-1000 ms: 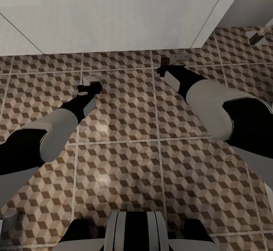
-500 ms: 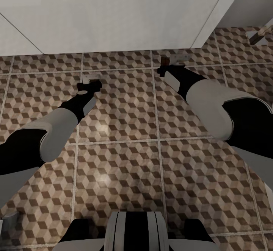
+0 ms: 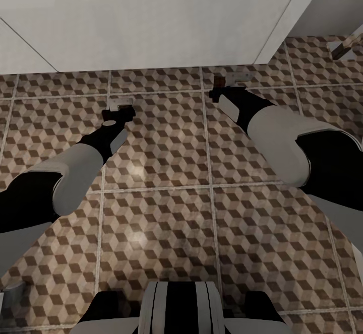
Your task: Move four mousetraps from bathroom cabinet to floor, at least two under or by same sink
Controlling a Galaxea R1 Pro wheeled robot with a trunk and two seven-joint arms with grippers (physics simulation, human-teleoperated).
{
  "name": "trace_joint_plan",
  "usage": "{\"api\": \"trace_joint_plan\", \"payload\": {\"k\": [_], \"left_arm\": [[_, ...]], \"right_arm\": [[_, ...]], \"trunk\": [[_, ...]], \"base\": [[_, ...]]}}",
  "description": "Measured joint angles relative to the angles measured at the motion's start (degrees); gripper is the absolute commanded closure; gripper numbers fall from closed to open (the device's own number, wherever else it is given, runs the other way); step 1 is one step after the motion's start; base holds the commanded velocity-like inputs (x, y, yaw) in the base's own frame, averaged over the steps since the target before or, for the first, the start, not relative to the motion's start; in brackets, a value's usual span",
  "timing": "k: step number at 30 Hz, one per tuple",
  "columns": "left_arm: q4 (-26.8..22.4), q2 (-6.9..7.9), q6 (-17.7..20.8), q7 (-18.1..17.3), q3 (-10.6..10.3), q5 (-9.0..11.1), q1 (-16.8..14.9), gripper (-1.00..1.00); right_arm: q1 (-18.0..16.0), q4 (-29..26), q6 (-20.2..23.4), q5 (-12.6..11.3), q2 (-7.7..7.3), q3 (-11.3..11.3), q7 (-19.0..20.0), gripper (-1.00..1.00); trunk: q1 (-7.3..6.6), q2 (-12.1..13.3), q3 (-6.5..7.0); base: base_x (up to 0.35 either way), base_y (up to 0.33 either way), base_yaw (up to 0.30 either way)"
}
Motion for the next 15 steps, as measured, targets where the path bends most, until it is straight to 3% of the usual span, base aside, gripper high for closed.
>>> {"api": "trace_joint_plan", "payload": {"k": [15], "left_arm": [[0.1, 0.02, -0.8, -0.1, 0.0, 0.0, 0.0, 1.0]], "right_arm": [[0.0, 0.1, 0.3, 0.0, 0.0, 0.0, 0.0, 1.0]], "trunk": [[0.0, 0.0, 0.0]], "base": [[0.0, 0.0, 0.0]]}}
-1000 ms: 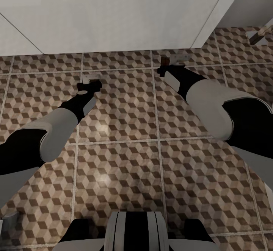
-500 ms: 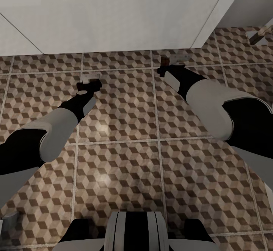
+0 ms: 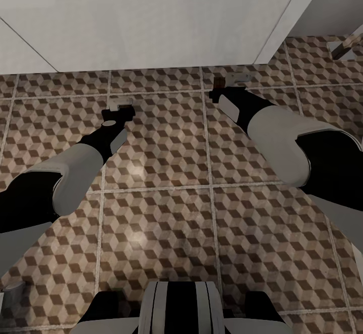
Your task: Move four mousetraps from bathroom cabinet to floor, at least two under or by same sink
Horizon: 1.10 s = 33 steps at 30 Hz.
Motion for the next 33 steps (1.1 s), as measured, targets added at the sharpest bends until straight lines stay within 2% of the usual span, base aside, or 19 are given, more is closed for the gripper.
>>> {"api": "trace_joint_plan", "payload": {"k": [27, 29, 33], "left_arm": [[0.0, -0.02, -1.5, 0.0, 0.0, 0.0, 0.0, 1.0], [0.0, -0.02, -1.5, 0.0, 0.0, 0.0, 0.0, 1.0], [0.0, -0.02, -1.5, 0.0, 0.0, 0.0, 0.0, 1.0]], "right_arm": [[0.4, 0.5, 0.3, -0.2, 0.0, -0.3, -0.1, 1.0], [0.4, 0.6, 0.4, -0.5, 0.0, -0.4, -0.1, 1.0], [0.4, 0.7, 0.7, -2.8, 0.0, -0.6, -0.1, 1.0]], "trunk": [[0.0, 0.0, 0.0], [0.0, 0.0, 0.0], [0.0, 0.0, 0.0]], "base": [[0.0, 0.0, 0.0], [0.0, 0.0, 0.0], [0.0, 0.0, 0.0]]}}
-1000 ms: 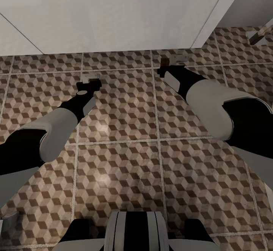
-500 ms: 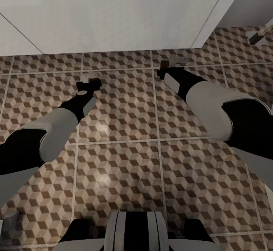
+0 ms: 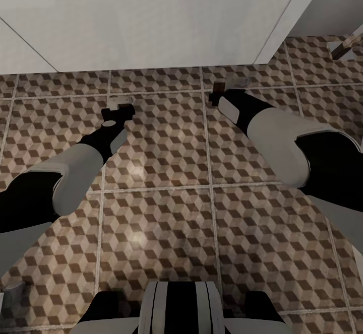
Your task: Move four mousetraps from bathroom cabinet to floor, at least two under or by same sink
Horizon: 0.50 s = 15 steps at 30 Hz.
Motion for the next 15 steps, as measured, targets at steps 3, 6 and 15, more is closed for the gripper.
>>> {"api": "trace_joint_plan", "payload": {"k": [3, 6, 15], "left_arm": [[0.0, 0.0, 0.0, 0.0, 0.0, 0.0, 0.0, 1.0], [0.0, 0.0, 0.0, 0.0, 0.0, 0.0, 0.0, 1.0], [0.0, -0.02, 0.0, 0.0, -0.1, 0.0, 0.0, 1.0]], "right_arm": [[0.0, 0.0, 1.3, -1.4, 0.0, 0.0, 0.0, 1.0], [0.1, 0.0, 2.5, -2.1, 0.0, 0.0, 0.1, 1.0], [0.3, 0.1, 3.6, -2.7, 0.0, 0.0, 0.1, 1.0]], "trunk": [[0.0, 0.0, 0.0], [0.0, 0.0, 0.0], [0.0, 0.0, 0.0]], "base": [[0.0, 0.0, 0.0], [0.0, 0.0, 0.0], [0.0, 0.0, 0.0]]}}
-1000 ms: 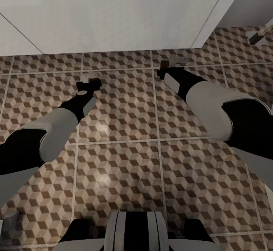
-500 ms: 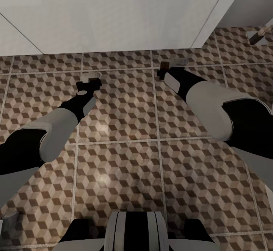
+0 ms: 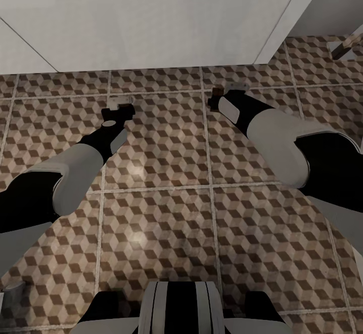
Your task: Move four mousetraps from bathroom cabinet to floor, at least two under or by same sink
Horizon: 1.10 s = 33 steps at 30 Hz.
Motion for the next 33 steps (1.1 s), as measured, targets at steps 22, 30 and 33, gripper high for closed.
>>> {"api": "trace_joint_plan", "payload": {"k": [22, 30, 33], "left_arm": [[-0.8, -0.54, -2.4, 0.2, -0.5, -0.3, 0.0, 1.0], [-1.3, -0.56, -2.8, 0.2, -0.6, -0.4, 0.0, 1.0], [-1.3, -0.56, -2.9, 0.2, -0.6, -0.5, 0.0, 1.0]], "right_arm": [[0.0, -0.2, -0.1, 0.2, 0.0, 0.1, 0.0, 1.0], [0.0, -0.3, -0.3, 0.3, 0.0, 0.2, 0.0, 1.0], [0.0, -0.4, -0.4, 0.3, 0.0, 0.2, 0.0, 1.0]], "trunk": [[0.0, 0.0, 0.0], [0.0, 0.0, 0.0], [0.0, 0.0, 0.0]], "base": [[0.0, 0.0, 0.0], [0.0, 0.0, 0.0], [0.0, 0.0, 0.0]]}}
